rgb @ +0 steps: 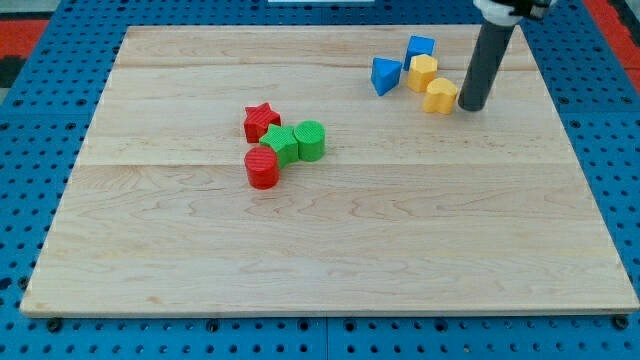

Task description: Slide the yellow heart into the yellow hexagon

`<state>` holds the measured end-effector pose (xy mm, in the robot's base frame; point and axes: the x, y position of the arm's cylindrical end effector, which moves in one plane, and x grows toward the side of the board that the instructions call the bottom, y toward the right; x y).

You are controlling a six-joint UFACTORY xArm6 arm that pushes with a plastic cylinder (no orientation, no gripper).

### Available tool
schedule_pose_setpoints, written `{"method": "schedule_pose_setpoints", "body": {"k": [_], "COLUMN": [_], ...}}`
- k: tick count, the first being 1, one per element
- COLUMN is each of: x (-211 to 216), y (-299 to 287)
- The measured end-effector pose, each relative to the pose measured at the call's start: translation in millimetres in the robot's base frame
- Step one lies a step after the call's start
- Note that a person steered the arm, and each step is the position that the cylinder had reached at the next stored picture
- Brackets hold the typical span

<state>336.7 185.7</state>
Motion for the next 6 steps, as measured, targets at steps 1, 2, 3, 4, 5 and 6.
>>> {"method": "schedule_pose_setpoints", "body": {"k": [1,2,3,4,5,6], "x": [-24,-10,16,45,-3,-33], "y": [-32,-17,23,-11,-35,-25]}}
